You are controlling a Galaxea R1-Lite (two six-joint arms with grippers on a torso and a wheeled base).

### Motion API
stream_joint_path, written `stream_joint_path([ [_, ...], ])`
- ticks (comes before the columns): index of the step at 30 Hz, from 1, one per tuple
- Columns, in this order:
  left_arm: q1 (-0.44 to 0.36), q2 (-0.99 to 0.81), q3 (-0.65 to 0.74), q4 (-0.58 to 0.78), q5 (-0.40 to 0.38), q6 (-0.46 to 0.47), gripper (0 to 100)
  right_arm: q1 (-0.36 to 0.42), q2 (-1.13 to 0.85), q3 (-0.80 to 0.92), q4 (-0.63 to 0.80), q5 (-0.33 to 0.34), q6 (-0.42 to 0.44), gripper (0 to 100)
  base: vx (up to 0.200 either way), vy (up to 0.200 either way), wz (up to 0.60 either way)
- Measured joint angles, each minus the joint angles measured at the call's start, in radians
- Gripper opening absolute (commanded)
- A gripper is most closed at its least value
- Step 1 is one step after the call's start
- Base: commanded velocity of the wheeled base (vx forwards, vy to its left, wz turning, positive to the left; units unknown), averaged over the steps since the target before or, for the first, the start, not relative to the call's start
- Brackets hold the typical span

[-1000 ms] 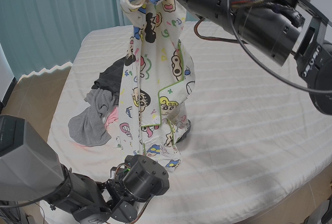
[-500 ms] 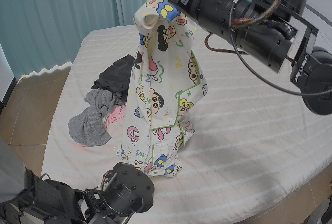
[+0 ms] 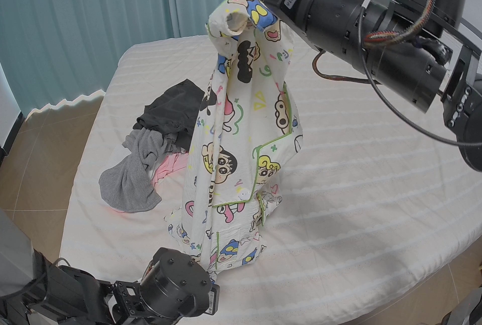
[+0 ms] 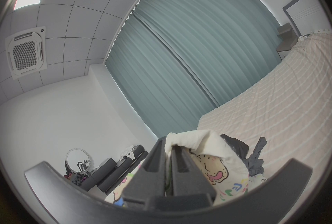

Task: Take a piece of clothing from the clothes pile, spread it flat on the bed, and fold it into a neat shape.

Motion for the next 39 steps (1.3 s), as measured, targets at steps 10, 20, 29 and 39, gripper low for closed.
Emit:
stream_joint_path([
  [10, 0.022, 0.054, -0.019, -0.044, -0.003, -0.065, 0, 0.009, -0.03, 0.042, 0.0, 0.0, 0.002, 0, 0.0, 0.0, 0.0],
  [20, 0.049, 0.094, -0.005, -0.124, -0.025, -0.063, 0, 0.019, -0.053, 0.067, 0.0, 0.0, 0.001, 0, 0.0, 0.0, 0.0],
  [29, 0.05, 0.098, 0.003, -0.124, -0.024, -0.064, 100, 0.019, -0.054, 0.067, 0.0, 0.0, 0.0, 0, 0.0, 0.0, 0.0],
  [39, 0.061, 0.104, -0.002, -0.175, -0.022, -0.057, 100, 0.024, -0.058, 0.064, -0.001, 0.001, 0.001, 0, 0.0, 0.0, 0.0],
])
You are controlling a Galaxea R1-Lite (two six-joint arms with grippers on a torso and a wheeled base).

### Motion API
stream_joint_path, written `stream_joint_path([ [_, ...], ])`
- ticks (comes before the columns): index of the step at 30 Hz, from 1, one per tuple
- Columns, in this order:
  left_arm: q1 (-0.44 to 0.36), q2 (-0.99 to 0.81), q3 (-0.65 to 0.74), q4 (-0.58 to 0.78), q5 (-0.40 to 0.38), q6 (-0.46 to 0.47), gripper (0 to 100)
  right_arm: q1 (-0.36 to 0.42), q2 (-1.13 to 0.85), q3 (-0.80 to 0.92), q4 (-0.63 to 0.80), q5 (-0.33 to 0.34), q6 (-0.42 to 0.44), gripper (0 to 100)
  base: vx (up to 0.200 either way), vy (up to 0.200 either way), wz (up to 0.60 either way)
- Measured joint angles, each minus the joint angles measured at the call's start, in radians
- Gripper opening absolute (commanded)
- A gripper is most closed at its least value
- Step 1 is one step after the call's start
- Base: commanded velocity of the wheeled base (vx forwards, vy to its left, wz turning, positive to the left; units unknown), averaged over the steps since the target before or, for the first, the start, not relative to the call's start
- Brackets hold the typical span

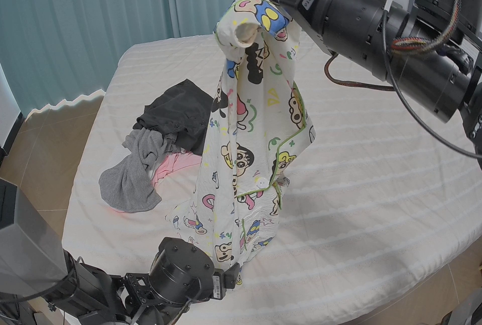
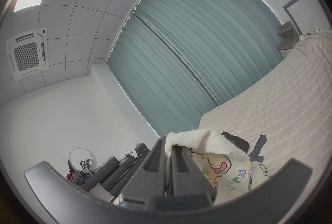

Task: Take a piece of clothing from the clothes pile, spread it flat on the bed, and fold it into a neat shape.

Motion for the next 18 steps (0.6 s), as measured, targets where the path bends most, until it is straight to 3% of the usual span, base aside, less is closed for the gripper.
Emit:
stream_joint_path([
  [18, 0.05, -0.009, 0.053, -0.054, 0.114, 0.059, 100, -0.002, -0.005, 0.011, 0.0, -0.004, -0.002, 0, 0.0, 0.0, 0.0],
])
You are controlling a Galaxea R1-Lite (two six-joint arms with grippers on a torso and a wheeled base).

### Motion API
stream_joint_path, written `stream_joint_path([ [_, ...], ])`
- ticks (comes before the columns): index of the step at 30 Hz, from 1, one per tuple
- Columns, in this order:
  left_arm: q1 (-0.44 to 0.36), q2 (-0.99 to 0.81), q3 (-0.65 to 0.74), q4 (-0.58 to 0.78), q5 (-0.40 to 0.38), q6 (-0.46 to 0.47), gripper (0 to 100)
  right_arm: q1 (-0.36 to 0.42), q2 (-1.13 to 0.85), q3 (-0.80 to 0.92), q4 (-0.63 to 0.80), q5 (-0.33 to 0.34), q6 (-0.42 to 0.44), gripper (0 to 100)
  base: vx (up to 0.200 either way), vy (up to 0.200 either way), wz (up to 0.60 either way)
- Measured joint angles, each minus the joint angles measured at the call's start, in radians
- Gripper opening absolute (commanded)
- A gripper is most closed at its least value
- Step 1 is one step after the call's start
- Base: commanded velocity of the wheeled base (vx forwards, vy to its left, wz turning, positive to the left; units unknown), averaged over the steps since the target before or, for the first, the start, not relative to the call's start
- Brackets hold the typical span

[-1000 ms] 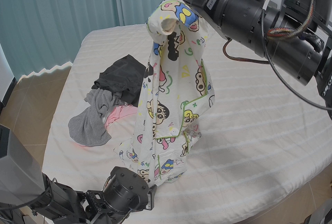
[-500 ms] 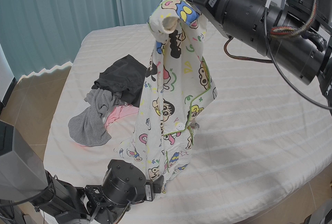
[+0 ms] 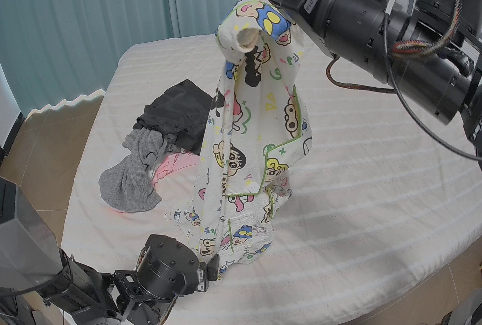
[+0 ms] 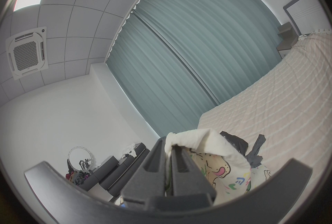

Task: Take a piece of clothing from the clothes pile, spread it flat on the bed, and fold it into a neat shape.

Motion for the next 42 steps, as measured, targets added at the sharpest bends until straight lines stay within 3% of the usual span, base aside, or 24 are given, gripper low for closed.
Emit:
stream_joint_path([
  [6, 0.004, -0.014, 0.007, 0.004, 0.066, 0.01, 100, -0.002, 0.0, 0.003, 0.0, -0.001, 0.0, 0, 0.0, 0.0, 0.0],
  [13, 0.019, -0.023, 0.027, 0.001, 0.175, 0.11, 100, -0.003, 0.0, 0.01, 0.0, -0.001, -0.001, 0, 0.0, 0.0, 0.0],
  [25, 0.063, -0.037, 0.043, -0.009, 0.216, 0.16, 100, -0.003, -0.007, 0.019, 0.0, -0.001, -0.002, 0, 0.0, 0.0, 0.0],
  [28, 0.067, -0.038, 0.039, -0.039, 0.16, 0.159, 100, -0.003, -0.007, 0.019, 0.0, -0.001, -0.002, 0, 0.0, 0.0, 0.0],
  [37, 0.065, -0.04, 0.073, -0.163, -0.141, 0.161, 100, -0.003, -0.007, 0.018, 0.0, 0.002, -0.002, 0, 0.0, 0.0, 0.0],
  [42, 0.107, -0.037, 0.094, -0.197, -0.201, 0.216, 100, -0.003, -0.007, 0.018, 0.001, 0.002, -0.002, 0, 0.0, 0.0, 0.0],
])
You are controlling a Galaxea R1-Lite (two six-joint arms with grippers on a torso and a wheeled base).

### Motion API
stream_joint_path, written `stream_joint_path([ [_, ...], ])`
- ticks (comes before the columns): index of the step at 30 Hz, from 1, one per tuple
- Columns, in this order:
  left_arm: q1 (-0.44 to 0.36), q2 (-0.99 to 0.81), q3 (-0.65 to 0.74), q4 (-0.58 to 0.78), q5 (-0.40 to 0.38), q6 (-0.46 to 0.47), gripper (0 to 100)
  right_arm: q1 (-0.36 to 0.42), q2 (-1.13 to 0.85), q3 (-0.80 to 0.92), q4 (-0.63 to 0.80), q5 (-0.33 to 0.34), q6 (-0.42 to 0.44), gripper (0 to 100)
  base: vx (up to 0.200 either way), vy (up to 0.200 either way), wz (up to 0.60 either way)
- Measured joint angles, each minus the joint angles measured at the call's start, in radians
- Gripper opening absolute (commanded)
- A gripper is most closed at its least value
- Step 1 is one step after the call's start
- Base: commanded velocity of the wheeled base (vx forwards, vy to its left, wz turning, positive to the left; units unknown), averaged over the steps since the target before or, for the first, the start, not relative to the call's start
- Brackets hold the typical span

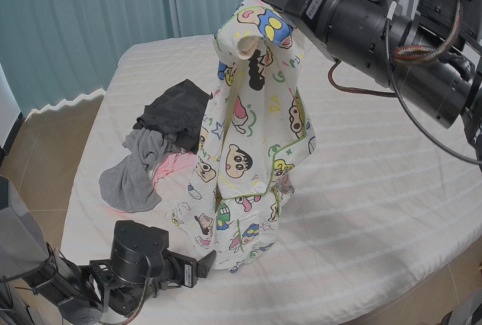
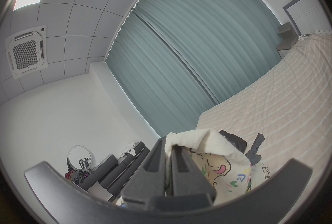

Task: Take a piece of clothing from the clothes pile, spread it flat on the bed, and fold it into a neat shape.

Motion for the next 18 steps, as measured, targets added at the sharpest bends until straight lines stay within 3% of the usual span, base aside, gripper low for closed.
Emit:
stream_joint_path([
  [4, 0.09, 0.0, 0.002, -0.029, -0.023, 0.093, 100, 0.0, 0.0, 0.001, 0.0, 0.0, 0.0, 0, 0.0, 0.0, 0.0],
  [7, 0.208, 0.0, -0.001, -0.047, -0.113, 0.185, 100, -0.001, -0.001, 0.002, 0.001, 0.002, 0.0, 0, 0.0, 0.0, 0.0],
  [12, 0.389, 0.0, -0.025, -0.056, -0.414, 0.337, 100, -0.001, -0.003, 0.009, 0.003, 0.003, 0.0, 0, 0.0, 0.0, 0.0],
  [18, 0.534, 0.027, -0.106, -0.027, -0.754, 0.474, 100, -0.001, -0.007, 0.02, 0.005, 0.009, -0.001, 0, 0.0, 0.0, 0.0],
])
